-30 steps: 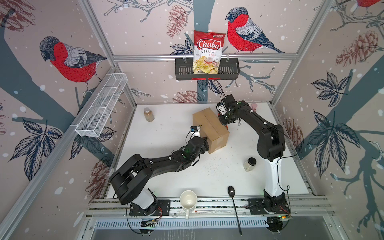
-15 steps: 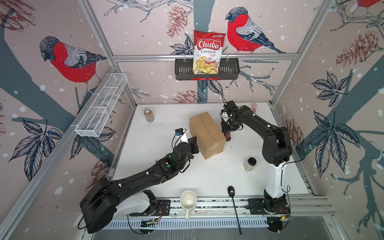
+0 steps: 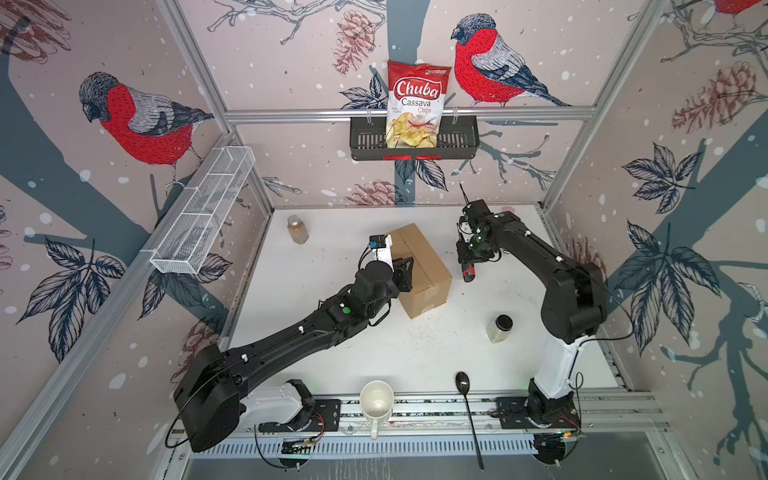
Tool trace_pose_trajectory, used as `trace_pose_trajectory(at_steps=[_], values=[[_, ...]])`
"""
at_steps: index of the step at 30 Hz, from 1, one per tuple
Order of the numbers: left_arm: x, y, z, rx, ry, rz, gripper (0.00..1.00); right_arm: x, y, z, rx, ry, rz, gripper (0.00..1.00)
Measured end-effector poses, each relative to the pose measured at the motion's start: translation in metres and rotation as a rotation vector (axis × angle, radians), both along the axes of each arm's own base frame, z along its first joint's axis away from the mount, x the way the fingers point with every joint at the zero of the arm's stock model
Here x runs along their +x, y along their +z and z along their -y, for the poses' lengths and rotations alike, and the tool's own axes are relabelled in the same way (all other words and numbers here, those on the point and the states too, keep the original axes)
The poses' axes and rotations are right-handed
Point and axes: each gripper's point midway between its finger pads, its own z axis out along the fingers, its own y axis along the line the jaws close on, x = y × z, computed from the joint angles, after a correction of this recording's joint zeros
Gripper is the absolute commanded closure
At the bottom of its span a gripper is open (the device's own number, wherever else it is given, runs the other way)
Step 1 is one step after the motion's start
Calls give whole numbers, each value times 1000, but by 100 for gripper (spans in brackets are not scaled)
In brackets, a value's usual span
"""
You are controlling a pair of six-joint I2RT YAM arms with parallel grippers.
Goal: Unpack the express box
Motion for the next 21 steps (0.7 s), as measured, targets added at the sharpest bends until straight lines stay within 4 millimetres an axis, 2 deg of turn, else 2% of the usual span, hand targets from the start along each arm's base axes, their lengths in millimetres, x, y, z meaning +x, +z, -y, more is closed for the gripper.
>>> trace_pose_trajectory(at_steps=[3,8,12,18,21], values=[[4,0,5,11,-37,1,66,-1,-5,1,-9,0,-17,98],[7,1,0,9,-48,-5,66,1,-47,15,-67,-28,-106,98],[4,4,-3,1,-54,1,65,5,-71,21,-92,-45,-142,97],[2,-2,-7,8,-51,-8,65,11,-97,23,-120,-50,-166,94],[2,-3,-7,8,-49,-10,65,12,-104,26,-130,-60,-174,90]])
